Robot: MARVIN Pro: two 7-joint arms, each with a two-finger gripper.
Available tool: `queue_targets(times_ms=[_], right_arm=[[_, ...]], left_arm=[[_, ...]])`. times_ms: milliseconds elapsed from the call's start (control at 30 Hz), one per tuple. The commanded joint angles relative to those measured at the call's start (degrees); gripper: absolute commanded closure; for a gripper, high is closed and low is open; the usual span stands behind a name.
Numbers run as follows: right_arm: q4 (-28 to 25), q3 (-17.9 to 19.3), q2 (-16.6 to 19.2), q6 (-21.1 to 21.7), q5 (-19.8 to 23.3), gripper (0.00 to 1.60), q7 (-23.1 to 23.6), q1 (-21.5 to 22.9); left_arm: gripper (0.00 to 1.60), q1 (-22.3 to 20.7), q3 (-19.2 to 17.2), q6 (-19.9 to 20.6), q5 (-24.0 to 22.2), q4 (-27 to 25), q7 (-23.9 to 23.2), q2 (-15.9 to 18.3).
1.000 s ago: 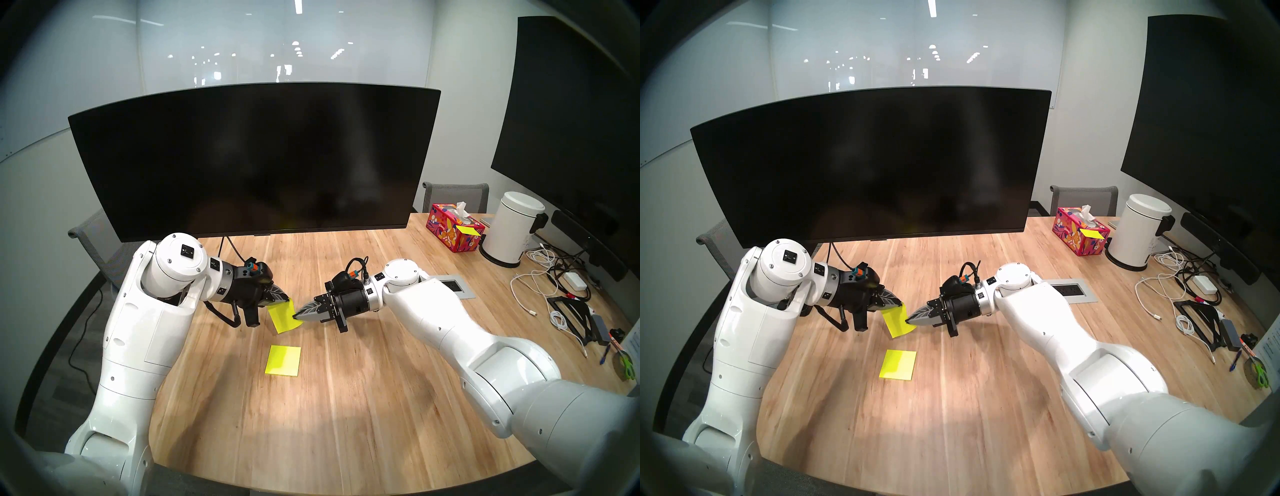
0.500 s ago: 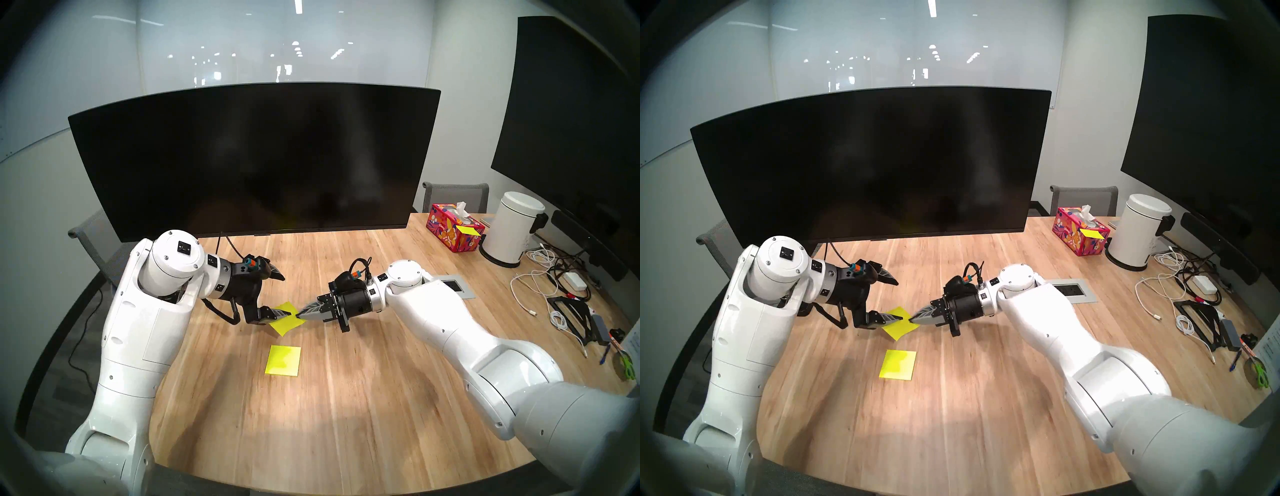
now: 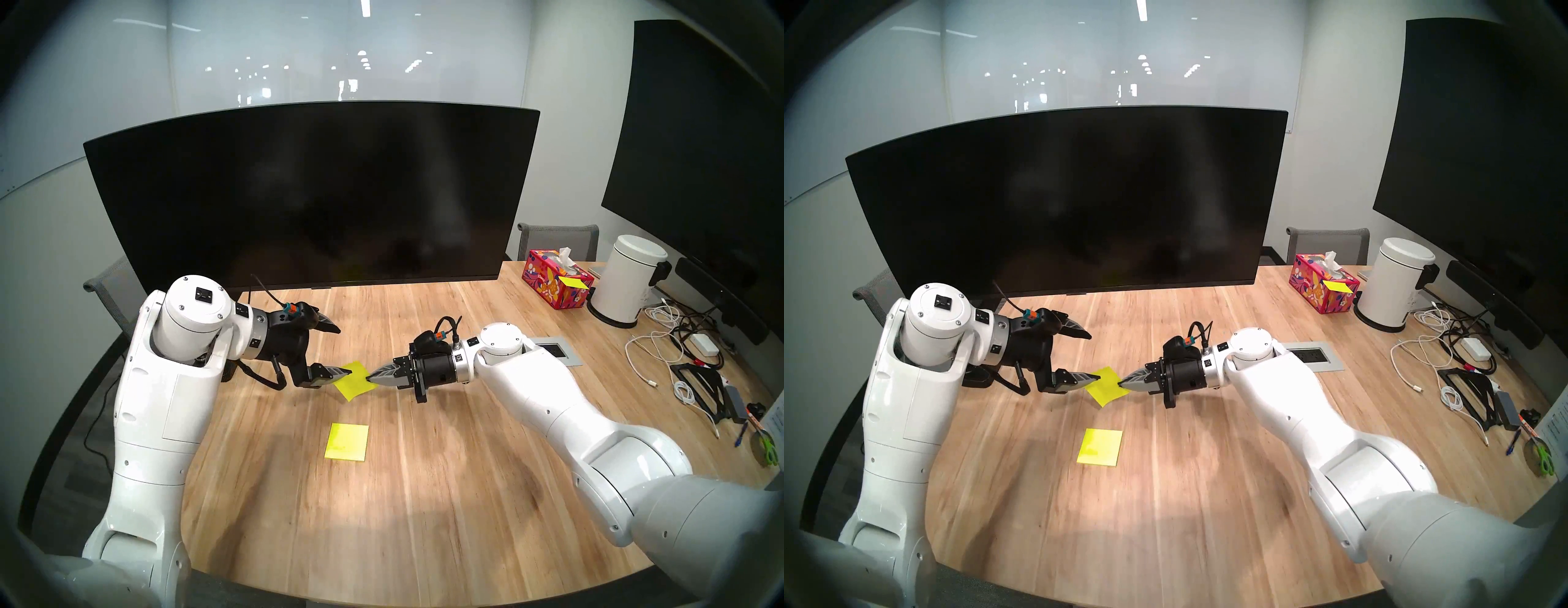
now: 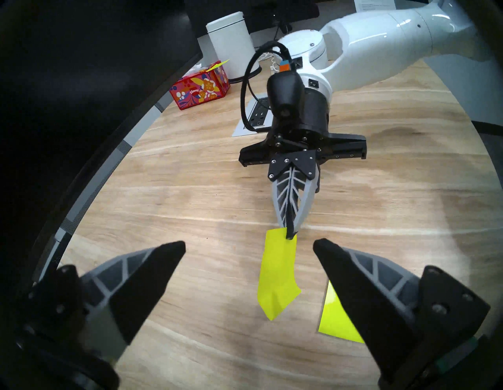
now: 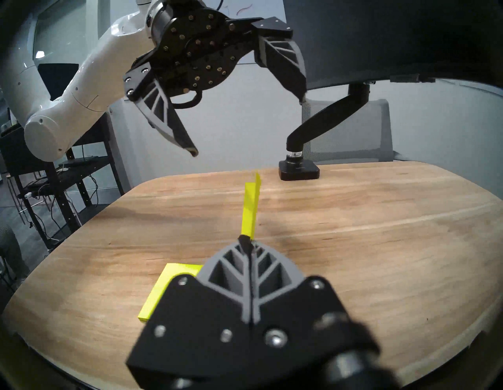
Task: Peel one sticky note off the pad and stick it onto the monitor, then press it flat
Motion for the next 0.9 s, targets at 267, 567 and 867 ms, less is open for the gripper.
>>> queue_targets(times_ms=[267,567,867], right_arm=[[-3.1,2.9,-0.1,0.1,1.1,1.60,-3.9,-0.7],[-3.4,6.3,-0.7,-0.9,3.3,1.60,-6.1,-1.1],[-2.3,9.7,-1.3,-1.5,5.9,1.60,-6.1,-0.9]], left_arm=[[0.00,3.5,-5.0,1.2,-4.1,-0.9,-0.5,-0.3],[0.00,5.9,-6.5,2.1,-6.5,-1.3,-0.2,-1.0],[0.00,8.1,-7.7,2.4,-8.9,-1.4,0.5,-1.7]])
